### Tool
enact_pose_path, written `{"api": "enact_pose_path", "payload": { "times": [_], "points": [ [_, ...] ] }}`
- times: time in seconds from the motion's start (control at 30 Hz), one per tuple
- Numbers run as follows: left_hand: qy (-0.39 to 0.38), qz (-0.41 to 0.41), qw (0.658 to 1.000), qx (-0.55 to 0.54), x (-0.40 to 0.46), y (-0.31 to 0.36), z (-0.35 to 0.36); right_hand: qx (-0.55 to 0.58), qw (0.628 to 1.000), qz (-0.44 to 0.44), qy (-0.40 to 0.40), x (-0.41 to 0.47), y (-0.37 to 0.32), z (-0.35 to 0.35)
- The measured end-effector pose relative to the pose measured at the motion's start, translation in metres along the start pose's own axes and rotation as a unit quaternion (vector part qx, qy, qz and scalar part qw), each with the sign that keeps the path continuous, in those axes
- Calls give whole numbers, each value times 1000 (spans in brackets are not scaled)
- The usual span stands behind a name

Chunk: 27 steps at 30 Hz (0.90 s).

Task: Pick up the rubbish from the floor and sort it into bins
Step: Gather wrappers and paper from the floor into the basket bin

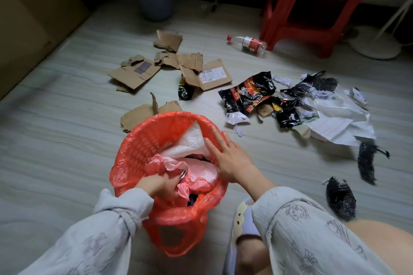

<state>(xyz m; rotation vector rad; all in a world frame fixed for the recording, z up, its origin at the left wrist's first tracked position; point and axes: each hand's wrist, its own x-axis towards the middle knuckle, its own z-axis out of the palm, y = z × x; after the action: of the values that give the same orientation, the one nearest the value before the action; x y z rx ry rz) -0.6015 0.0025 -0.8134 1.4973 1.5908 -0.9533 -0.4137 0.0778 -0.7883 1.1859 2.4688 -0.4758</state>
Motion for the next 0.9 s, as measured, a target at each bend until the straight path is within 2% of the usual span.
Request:
{"api": "enact_pose_path", "payload": {
  "times": [0.07,0.13,0.2,0.23,0.27,0.37,0.43,0.6,0.9],
  "points": [
    [30,45,998,-12,-13,1,-14,12,1000,-6,-8,0,-2,-5],
    [134,62,989,-29,-24,6,-23,20,1000,-13,-14,0,-3,-10],
    [257,52,964,-44,-30,15,-22,39,999,-14,-19,-1,-3,-15],
    [280,52,957,-53,-31,22,-18,45,999,-17,-19,-2,-2,-17],
    [262,54,962,-57,-30,28,-14,47,999,-19,-18,-3,-2,-19],
    [130,50,988,-72,-16,39,-3,42,999,-19,-21,-4,-1,-18],
    [93,47,991,-88,0,39,1,7,999,-38,-20,-2,0,-13],
    [85,28,994,-62,25,44,13,-51,996,-75,-9,-4,-1,-7],
    [63,31,997,-24,22,48,5,32,997,-33,-69,-7,-4,-13]
  ]
}}
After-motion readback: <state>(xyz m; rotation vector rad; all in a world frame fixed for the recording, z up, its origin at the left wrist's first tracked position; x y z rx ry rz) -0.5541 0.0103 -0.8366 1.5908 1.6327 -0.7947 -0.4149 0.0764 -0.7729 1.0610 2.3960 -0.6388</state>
